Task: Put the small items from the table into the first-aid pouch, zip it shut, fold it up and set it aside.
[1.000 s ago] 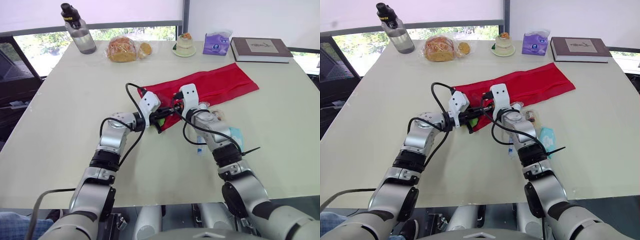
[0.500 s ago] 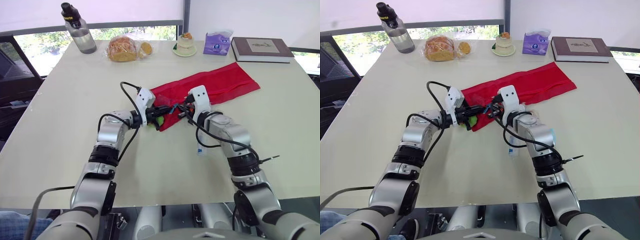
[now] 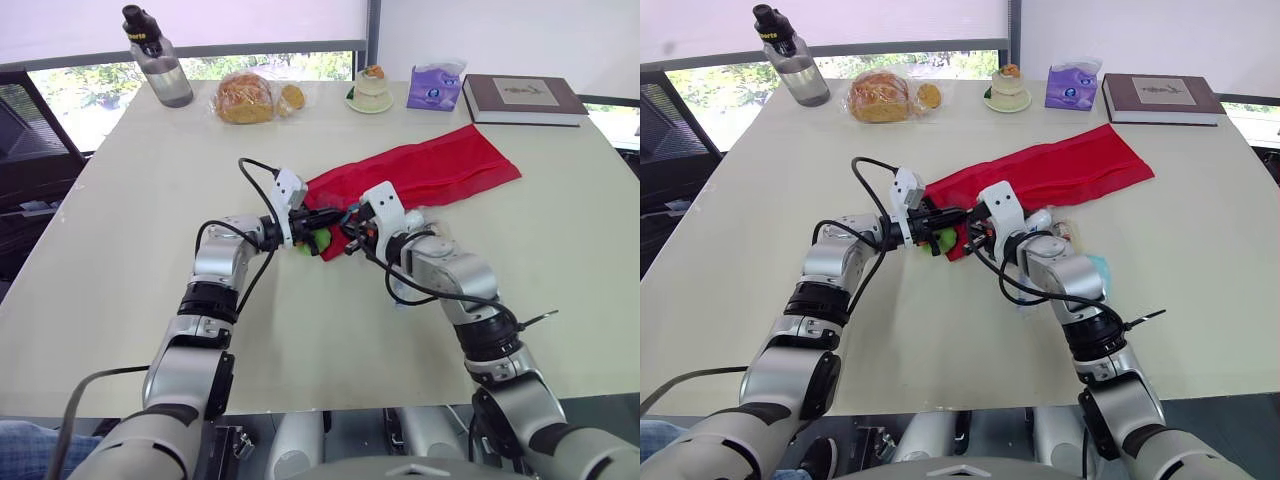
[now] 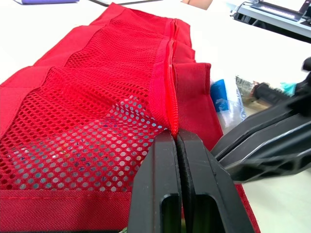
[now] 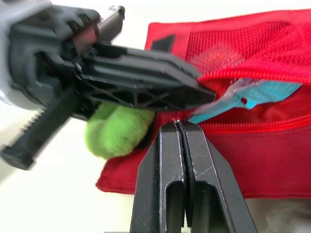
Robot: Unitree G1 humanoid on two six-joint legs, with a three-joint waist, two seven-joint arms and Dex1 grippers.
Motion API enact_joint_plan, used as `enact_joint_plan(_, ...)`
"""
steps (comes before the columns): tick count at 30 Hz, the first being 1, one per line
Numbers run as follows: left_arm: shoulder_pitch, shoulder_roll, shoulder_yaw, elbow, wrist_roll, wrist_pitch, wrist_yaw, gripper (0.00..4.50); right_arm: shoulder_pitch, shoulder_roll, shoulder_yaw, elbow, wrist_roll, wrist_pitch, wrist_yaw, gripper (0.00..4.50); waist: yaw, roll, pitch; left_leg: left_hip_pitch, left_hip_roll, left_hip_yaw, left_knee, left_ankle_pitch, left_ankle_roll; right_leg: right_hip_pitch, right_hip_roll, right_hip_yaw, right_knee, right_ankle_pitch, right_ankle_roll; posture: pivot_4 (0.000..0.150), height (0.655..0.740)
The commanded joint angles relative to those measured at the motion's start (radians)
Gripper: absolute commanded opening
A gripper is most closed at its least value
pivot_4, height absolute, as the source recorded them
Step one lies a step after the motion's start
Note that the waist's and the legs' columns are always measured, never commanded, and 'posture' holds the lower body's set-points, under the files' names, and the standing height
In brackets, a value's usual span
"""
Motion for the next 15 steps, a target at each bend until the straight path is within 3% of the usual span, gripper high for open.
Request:
enact_joint_plan(1, 0.000, 0.000, 0.007, -0.057, -0.023, -0.001, -0.013, 0.00, -0.024, 0.016, -0.019, 0.010, -0.005, -0.047, -0.017, 0.02, 0.000, 0.000, 0.000, 0.000, 0.000, 0.000, 0.000, 0.000, 0.000, 0.000, 0.000, 0.000, 0.000, 0.000, 0.000, 0.150, 0.7400)
enact_joint_plan(15, 0.096, -0.006, -0.043, -0.205, -0.017, 0.035, -0.025, 0.00, -0.082, 0.070, -0.064, 0.169, -0.021, -0.200, -0.030, 0.02, 0.000, 0.000, 0.000, 0.000, 0.000, 0.000, 0.000, 0.000, 0.000, 0.000, -0.001, 0.001, 0.000, 0.000, 0.000, 0.150, 0.7400)
